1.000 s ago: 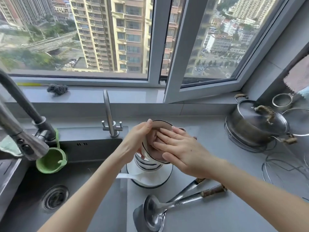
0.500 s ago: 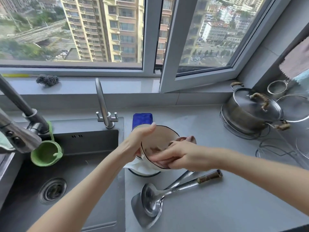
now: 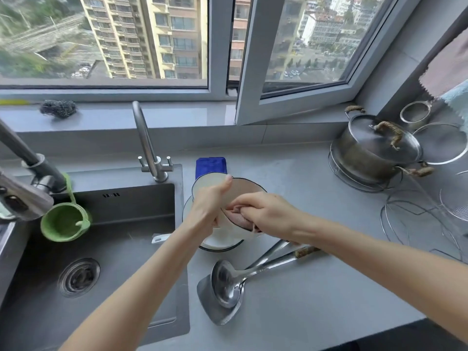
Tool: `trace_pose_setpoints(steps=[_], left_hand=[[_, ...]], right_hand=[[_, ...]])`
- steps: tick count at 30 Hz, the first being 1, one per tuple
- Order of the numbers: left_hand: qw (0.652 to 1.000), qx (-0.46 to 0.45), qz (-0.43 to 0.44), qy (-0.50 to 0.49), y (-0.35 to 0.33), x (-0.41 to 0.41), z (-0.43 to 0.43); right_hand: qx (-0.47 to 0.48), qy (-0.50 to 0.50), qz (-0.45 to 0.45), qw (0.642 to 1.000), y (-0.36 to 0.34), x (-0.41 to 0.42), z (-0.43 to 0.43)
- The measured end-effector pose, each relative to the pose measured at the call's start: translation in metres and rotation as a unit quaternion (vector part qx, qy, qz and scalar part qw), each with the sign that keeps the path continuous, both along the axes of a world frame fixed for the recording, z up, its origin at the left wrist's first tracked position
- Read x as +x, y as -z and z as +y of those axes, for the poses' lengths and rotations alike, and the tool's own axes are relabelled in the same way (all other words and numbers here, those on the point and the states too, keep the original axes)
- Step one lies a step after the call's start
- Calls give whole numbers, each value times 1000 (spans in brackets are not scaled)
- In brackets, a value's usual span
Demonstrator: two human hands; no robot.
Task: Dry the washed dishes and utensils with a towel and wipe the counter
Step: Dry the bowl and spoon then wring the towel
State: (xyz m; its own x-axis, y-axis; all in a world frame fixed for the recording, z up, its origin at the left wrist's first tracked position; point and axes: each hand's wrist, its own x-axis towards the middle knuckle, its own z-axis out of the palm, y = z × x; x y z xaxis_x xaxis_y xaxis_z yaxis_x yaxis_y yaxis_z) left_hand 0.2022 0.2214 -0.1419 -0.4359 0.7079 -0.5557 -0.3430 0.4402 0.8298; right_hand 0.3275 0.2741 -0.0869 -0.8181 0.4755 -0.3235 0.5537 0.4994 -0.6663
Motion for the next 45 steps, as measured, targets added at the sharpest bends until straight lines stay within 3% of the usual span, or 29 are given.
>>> trace_pose_setpoints(steps=[2, 3, 7, 9, 11, 14, 15, 17, 18, 20, 22, 23, 25, 26, 29, 33, 35, 38, 40, 41, 45], left_hand=[[1000, 16, 4, 15, 2, 0, -3], [999, 23, 15, 18, 5, -1, -4], [999, 33, 22, -31, 1, -11, -12], [998, 34, 14, -44, -3, -15, -15], [997, 47, -5, -55, -7, -18, -16], [996, 60, 24, -54, -5, -20, -11], [995, 67, 51, -55, -5, -18, -10], [991, 91, 69, -75, -3, -13, -10], [989, 107, 63, -83, -1, -9, -10], [980, 146, 83, -108, 1, -2, -8], [963, 181, 149, -133, -1, 8, -7], [952, 203, 184, -134, -3, 15, -7], [931, 249, 242, -113, -8, 25, -6], [922, 259, 266, -106, -8, 27, -6], [911, 292, 285, -67, -9, 13, -1], [939, 278, 204, -10, -25, -5, 0], [949, 246, 192, 50, -36, -20, 4], [950, 215, 185, 131, -49, -40, 10], [952, 203, 185, 138, -52, -40, 12], [949, 210, 184, 148, -54, -38, 11], [955, 162, 109, 223, -41, -33, 10]], right_hand=[[-138, 122, 74, 980, 4, 1, 0], [-163, 167, 101, 967, 1, 3, 2], [-74, 285, 257, 921, -32, 20, 20], [17, 260, 315, 912, -51, 27, 24], [132, 128, 265, 947, -58, 30, 25], [167, -54, 96, 980, -38, 26, 21], [184, -38, 84, 979, -24, 26, 19], [252, 108, 97, 957, -1, 25, 17], [243, 197, 92, 945, 6, 23, 13], [79, 333, 108, 933, 16, 17, 11], [-112, 412, 163, 889, 18, 7, 11], [-163, 440, 200, 860, 19, 2, 13], [-199, 470, 248, 823, 22, -10, 21], [-189, 472, 258, 821, 24, -15, 25], [-130, 459, 231, 848, 26, -21, 26], [-93, 399, 191, 892, 16, -13, 24], [-132, 340, 187, 912, 9, -7, 26], [-250, 280, 162, 913, -5, -1, 28], [-259, 273, 160, 913, -9, 0, 31], [-230, 275, 168, 918, -8, -2, 32], [57, 196, 127, 971, -4, -11, 34]])
